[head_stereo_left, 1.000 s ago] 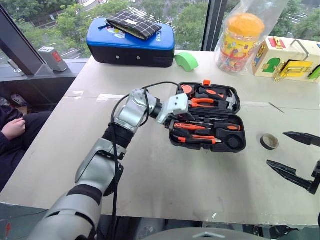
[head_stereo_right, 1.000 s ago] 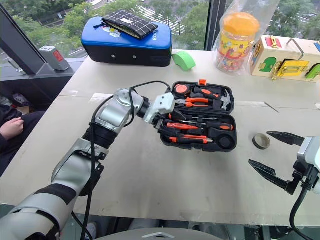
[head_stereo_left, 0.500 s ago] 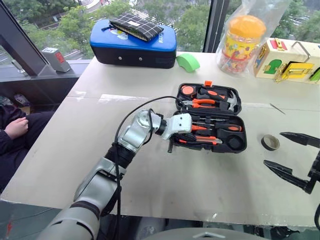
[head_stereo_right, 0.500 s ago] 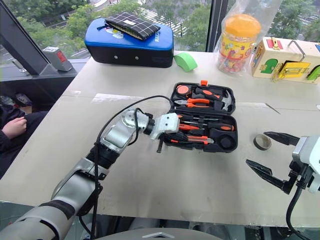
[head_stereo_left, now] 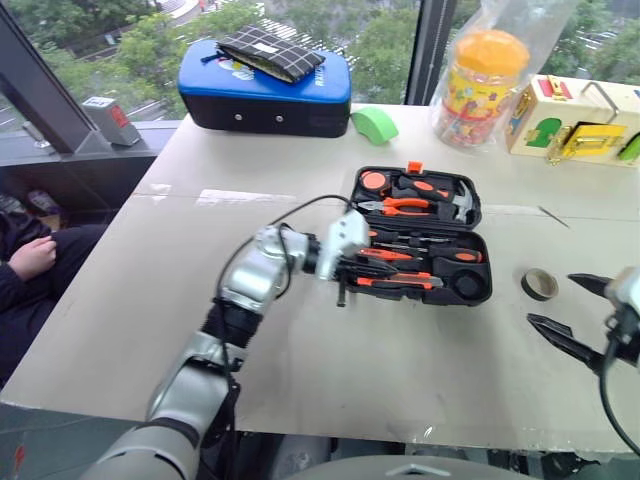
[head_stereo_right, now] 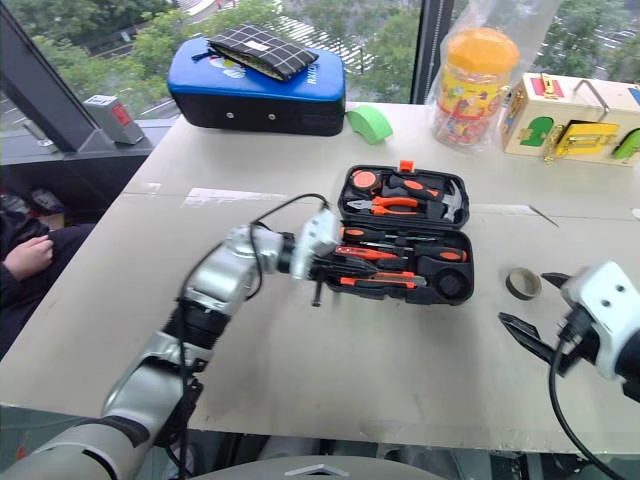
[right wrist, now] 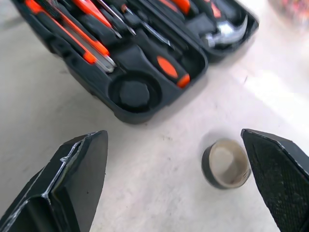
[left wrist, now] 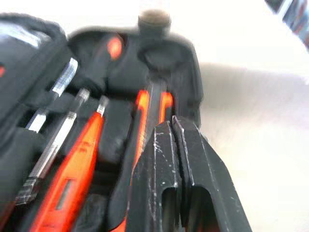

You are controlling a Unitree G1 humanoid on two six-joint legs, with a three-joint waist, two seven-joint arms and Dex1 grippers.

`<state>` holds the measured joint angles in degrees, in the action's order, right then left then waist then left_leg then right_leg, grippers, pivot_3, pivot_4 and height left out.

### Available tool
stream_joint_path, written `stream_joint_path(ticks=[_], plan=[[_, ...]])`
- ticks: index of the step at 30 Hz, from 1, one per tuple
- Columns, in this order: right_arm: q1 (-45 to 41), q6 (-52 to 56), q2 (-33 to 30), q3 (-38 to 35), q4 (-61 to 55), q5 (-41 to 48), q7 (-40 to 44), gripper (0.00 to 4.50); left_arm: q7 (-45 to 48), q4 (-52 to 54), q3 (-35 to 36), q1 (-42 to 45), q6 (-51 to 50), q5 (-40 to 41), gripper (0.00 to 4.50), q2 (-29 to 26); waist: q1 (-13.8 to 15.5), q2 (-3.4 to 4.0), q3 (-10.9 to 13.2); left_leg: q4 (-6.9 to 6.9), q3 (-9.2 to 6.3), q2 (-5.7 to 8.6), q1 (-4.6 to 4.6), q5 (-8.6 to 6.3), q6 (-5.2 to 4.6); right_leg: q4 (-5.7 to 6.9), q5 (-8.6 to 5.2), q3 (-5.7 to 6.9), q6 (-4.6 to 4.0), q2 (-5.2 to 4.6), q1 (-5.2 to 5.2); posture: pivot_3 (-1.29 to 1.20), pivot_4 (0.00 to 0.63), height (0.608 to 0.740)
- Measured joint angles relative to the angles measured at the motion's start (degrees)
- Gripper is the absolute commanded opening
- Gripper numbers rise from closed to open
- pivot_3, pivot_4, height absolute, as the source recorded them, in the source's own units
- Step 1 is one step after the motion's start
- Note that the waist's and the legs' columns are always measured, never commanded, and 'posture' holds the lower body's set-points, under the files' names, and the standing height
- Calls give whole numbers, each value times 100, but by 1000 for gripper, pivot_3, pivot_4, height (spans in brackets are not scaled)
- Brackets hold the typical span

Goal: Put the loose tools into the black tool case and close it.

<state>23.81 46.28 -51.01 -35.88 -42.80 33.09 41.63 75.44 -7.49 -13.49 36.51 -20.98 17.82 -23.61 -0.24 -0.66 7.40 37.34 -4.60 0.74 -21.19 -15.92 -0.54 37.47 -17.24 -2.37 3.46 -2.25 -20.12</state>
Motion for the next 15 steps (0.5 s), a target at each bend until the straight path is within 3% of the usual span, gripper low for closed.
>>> stream_joint_path(ticks=[3, 5, 15], plan=[[-593, 778, -250, 398, 470, 143, -198, 3608, 12, 1011, 218, -109, -757, 628, 2695, -212, 8, 5, 0, -1, -6, 4, -4, 0, 0, -20, 0, 1, 0, -6, 9, 0, 150, 740], [-993, 965, -409, 812, 784, 60, -309, 2784, -88, 1536, 235, -186, -1214, 951, 3542, -317, -6, 4, 3, -1, -7, 6, -4, 0, 0, -30, 1, 0, 1, -7, 12, 0, 150, 740], [-2696, 1151, -850, 2720, 2376, -880, -601, 2784, -629, 2675, 397, -467, -1785, 1449, 3542, -644, -43, 23, 17, -9, -11, 7, -7, 0, 0, -48, 1, 3, 1, -6, 14, 0, 150, 740]])
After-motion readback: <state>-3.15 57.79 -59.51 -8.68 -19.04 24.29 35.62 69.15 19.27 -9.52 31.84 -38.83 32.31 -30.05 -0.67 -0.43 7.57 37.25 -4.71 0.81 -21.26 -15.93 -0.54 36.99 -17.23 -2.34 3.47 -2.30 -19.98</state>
